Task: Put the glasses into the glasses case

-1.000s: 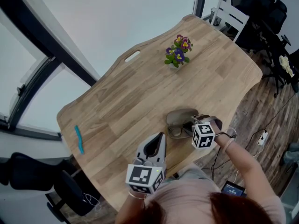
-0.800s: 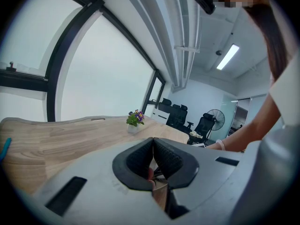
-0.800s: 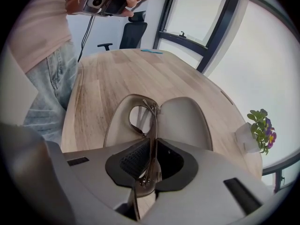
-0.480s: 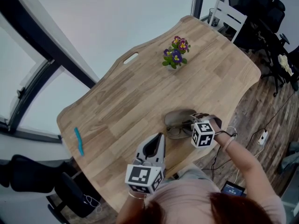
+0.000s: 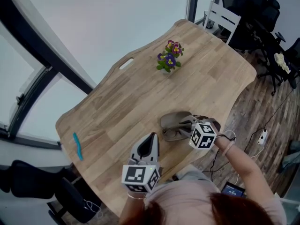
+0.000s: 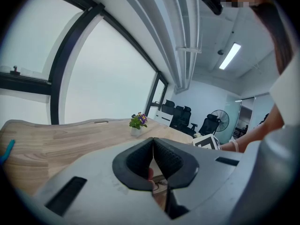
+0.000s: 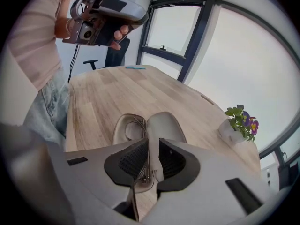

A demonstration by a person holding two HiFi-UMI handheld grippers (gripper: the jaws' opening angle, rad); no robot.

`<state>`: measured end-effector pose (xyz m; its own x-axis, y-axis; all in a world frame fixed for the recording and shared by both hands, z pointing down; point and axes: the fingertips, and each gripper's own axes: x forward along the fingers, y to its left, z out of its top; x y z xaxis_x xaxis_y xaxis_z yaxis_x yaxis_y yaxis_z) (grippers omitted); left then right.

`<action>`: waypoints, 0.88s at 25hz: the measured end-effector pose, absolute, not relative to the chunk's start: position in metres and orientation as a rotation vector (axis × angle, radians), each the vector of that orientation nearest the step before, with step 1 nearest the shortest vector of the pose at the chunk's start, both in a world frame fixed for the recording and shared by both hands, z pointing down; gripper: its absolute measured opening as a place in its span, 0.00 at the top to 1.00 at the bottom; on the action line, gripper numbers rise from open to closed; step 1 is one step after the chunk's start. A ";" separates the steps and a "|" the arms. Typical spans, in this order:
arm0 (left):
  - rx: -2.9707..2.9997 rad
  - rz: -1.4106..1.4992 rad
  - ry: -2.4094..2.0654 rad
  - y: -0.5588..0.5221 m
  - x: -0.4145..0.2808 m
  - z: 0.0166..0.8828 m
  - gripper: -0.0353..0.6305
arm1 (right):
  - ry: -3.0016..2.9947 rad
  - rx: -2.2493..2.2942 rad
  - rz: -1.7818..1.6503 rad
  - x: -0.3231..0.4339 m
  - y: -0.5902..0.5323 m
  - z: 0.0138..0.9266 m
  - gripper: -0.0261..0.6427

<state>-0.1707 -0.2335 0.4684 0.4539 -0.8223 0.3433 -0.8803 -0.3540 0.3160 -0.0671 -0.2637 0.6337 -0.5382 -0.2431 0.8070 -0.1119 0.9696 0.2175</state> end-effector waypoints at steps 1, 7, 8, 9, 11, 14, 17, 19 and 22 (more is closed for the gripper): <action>2.256 0.172 -1.429 -0.233 -0.170 0.468 0.94 | -2.157 0.272 -0.158 -0.067 -0.264 0.630 0.87; 2.267 0.167 -1.445 -0.232 -0.167 0.464 0.94 | -2.254 0.428 -0.067 -0.063 -0.267 0.604 0.89; 2.270 0.165 -1.450 -0.232 -0.167 0.462 0.94 | -2.268 0.449 -0.059 -0.062 -0.267 0.599 0.89; 2.274 0.163 -1.454 -0.232 -0.166 0.460 0.94 | -2.281 0.468 -0.052 -0.062 -0.267 0.595 0.89; 2.283 0.158 -1.459 -0.232 -0.165 0.458 0.94 | -2.305 0.503 -0.040 -0.063 -0.267 0.588 0.90; 2.293 0.159 -1.461 -0.230 -0.163 0.453 0.94 | -2.344 0.553 -0.016 -0.063 -0.265 0.578 0.90; 2.304 0.163 -1.463 -0.229 -0.159 0.450 0.94 | -2.391 0.607 0.006 -0.062 -0.264 0.566 0.91; 2.316 0.164 -1.462 -0.228 -0.156 0.447 0.94 | -2.415 0.646 0.024 -0.060 -0.263 0.556 0.92; 2.332 0.162 -1.461 -0.227 -0.151 0.441 0.94 | -2.455 0.700 0.042 -0.058 -0.262 0.539 0.92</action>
<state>-0.1509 -0.2268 0.4407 0.4520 -0.8420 0.2945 -0.8860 -0.3855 0.2575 -0.0578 -0.2616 0.5394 -0.6943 -0.4734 0.5420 -0.4918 0.8620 0.1229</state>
